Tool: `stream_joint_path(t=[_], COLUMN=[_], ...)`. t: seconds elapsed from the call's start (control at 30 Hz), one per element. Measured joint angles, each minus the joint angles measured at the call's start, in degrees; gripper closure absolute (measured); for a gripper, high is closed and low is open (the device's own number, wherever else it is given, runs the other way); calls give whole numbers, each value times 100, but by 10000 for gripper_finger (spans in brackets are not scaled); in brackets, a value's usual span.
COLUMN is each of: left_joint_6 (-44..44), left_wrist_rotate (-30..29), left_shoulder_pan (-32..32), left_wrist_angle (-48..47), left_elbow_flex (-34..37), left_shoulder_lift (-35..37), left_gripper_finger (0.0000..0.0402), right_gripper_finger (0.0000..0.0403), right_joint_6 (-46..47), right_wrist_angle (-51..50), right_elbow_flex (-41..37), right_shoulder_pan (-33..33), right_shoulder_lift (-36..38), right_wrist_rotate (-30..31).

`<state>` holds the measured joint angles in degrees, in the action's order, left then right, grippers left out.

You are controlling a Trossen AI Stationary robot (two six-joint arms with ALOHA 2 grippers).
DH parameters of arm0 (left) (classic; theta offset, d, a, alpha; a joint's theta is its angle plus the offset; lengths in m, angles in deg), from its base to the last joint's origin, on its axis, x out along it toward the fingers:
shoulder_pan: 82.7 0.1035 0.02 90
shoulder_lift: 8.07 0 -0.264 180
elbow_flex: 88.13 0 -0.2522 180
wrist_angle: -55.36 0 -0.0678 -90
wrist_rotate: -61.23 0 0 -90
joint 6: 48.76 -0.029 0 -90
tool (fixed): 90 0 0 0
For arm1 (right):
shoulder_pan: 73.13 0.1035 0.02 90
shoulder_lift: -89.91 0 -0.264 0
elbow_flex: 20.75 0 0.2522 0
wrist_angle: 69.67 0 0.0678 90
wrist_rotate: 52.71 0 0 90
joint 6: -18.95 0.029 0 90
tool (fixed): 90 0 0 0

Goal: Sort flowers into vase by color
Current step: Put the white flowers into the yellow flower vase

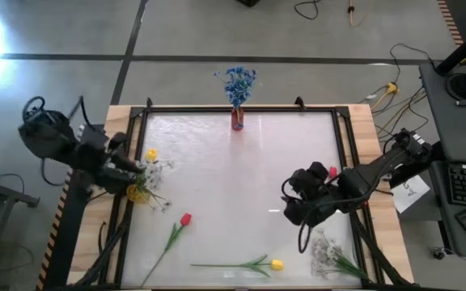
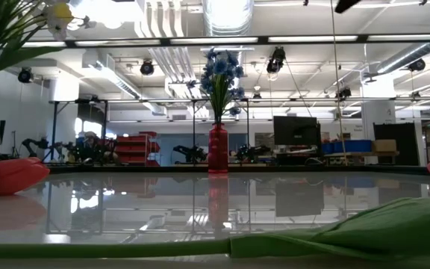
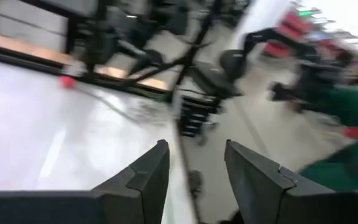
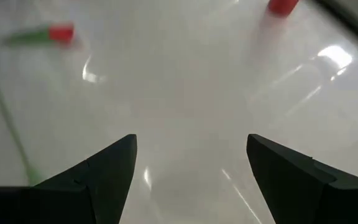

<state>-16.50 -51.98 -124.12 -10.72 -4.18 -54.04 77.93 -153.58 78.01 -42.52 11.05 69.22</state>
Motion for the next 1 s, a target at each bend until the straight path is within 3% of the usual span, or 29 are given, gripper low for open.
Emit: stream_joint_path(t=[0.13, 0.23, 0.43, 0.57, 0.8, 1.0], left_joint_6=[270, 646, 1249, 1268, 1106, 1144], left_wrist_rotate=[-1281, -1828, -2041, -2181, -2290, -2271], left_shoulder_pan=[-2, 5, -2, 0, -2, -21], left_wrist_angle=[22, 43, 148, 163, 152, 204], left_elbow_flex=[-52, -52, -296, -552, -577, -497], left_shoulder_lift=[-447, -753, -1122, -1282, -1434, -1668], left_gripper_finger=[259, 259, 259, 259, 259, 259], right_gripper_finger=[108, 101, 82, 76, 76, 70], right_joint_6=[-45, -48, 634, 1508, 2692, 3095], right_wrist_angle=[-10, -16, -33, -43, 121, 1035], right_elbow_flex=[-131, -308, -791, -1042, -1519, -2289], right_shoulder_pan=[85, 321, 1134, 1772, 2476, 2858], right_shoulder_lift=[-28, -210, -303, -253, -410, -414], right_wrist_rotate=[-912, -1598, -2708, -3035, -4460, -4747])
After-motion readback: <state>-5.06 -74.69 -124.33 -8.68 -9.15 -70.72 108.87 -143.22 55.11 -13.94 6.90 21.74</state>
